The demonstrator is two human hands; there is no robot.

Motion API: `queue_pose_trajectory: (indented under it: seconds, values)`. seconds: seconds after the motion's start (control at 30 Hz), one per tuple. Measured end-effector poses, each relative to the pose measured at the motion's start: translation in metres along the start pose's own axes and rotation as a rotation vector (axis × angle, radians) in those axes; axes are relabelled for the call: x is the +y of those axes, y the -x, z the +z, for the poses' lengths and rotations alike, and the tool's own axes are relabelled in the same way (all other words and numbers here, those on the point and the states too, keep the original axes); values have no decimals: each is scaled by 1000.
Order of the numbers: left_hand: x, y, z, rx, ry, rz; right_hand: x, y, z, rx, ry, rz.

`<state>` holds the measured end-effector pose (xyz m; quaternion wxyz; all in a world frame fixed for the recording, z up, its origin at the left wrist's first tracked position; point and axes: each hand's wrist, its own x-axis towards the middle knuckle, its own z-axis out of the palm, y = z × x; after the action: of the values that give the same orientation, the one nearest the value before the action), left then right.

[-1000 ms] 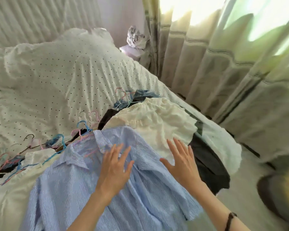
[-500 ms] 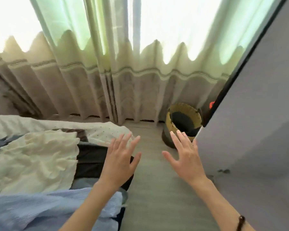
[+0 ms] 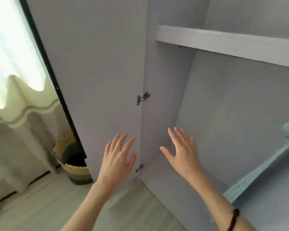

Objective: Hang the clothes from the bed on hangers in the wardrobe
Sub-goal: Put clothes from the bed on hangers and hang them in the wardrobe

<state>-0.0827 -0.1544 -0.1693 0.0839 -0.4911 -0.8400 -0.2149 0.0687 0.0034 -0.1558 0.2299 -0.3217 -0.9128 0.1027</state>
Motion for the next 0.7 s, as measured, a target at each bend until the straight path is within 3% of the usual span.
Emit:
queue_pose_trajectory:
  seconds: [0.43, 0.7]
  values:
    - [140, -170, 124, -146, 263, 600, 166, -7, -65, 209, 153, 566]
    - [237, -258, 172, -347, 414, 887, 243, -11, -124, 668, 81, 992]
